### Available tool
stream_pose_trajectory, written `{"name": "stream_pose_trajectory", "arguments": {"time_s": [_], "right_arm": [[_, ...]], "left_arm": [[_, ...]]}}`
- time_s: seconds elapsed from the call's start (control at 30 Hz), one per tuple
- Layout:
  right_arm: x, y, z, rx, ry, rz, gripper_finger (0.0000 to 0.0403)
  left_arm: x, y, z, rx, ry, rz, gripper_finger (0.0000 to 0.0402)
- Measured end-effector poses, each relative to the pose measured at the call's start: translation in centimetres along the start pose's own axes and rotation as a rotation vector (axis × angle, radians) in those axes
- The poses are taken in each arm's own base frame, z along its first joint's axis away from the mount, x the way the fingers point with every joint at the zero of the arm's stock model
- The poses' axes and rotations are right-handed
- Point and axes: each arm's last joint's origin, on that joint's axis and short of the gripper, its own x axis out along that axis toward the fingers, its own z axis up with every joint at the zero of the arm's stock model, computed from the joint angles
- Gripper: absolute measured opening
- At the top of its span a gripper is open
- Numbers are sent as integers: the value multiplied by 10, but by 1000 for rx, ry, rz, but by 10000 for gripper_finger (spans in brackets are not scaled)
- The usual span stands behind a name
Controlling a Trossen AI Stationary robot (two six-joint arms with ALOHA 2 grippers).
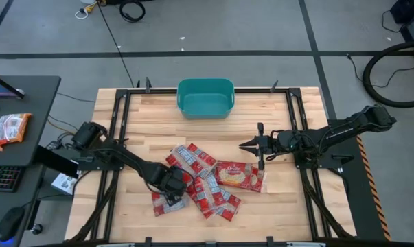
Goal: Sort popcorn bags into baskets
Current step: Put the popcorn bag into the green bin
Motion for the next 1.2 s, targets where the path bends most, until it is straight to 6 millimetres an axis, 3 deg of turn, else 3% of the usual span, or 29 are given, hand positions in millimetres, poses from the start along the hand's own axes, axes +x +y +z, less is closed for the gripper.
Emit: {"name": "stream_pose_trajectory", "arguments": {"time_s": [0.17,0.4,0.93,1.2], "right_arm": [[0,0,0,-1,-1,0,36],[0,0,0,-1,-2,0,36],[0,0,0,-1,-3,0,36],[0,0,0,-1,-3,0,36]], "left_arm": [[1,0,0,7,-1,-10,142],[1,-2,-2,17,-4,-12,17],[-32,-14,15,70,-69,6,2],[-74,-22,32,120,-73,54,1]]}}
